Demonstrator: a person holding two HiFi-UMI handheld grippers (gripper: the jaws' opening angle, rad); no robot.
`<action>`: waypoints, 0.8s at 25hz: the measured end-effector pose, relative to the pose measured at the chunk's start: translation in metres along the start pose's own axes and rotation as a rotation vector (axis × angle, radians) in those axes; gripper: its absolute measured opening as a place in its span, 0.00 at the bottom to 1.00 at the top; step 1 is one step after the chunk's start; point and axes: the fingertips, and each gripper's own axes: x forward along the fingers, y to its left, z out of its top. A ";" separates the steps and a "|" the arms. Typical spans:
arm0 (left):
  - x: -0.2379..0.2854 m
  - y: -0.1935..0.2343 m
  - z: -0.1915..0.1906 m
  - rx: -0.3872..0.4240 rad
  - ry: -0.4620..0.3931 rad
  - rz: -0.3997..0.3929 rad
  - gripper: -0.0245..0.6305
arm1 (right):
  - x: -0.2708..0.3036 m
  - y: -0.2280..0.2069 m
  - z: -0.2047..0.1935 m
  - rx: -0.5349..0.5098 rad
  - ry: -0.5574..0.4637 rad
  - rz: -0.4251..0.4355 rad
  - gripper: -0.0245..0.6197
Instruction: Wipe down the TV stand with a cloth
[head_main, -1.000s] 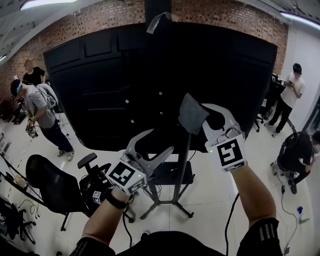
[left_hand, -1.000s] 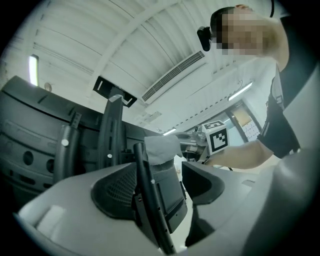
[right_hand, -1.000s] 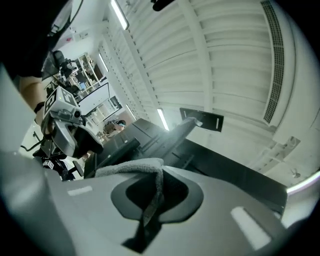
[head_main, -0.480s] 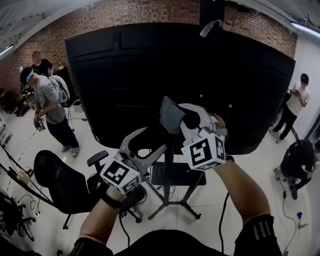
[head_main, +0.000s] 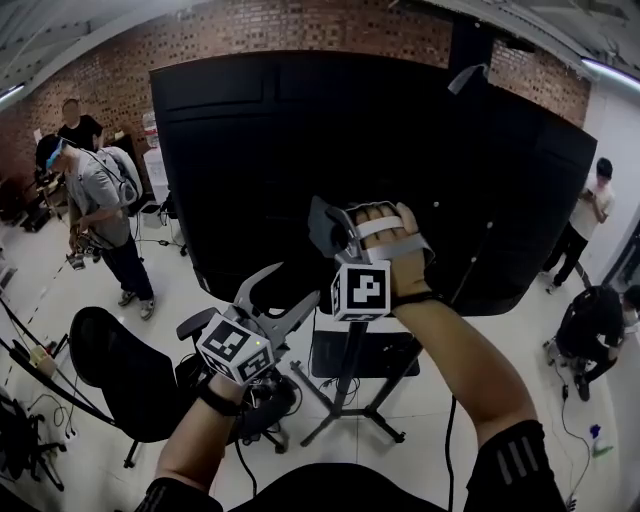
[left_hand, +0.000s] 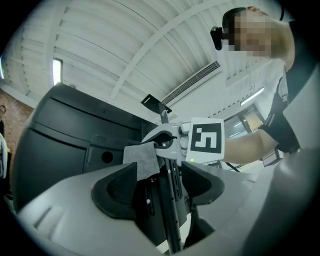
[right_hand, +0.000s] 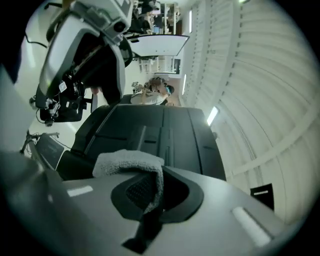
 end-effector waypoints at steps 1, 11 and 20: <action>-0.003 0.004 -0.002 -0.010 0.000 -0.004 0.50 | 0.009 0.006 0.000 -0.034 0.025 0.019 0.05; -0.028 0.033 -0.007 -0.046 -0.014 0.006 0.50 | 0.052 0.021 0.005 -0.082 0.106 0.060 0.05; -0.049 0.050 -0.005 -0.038 -0.008 0.044 0.50 | 0.072 0.014 0.061 -0.048 0.015 0.035 0.05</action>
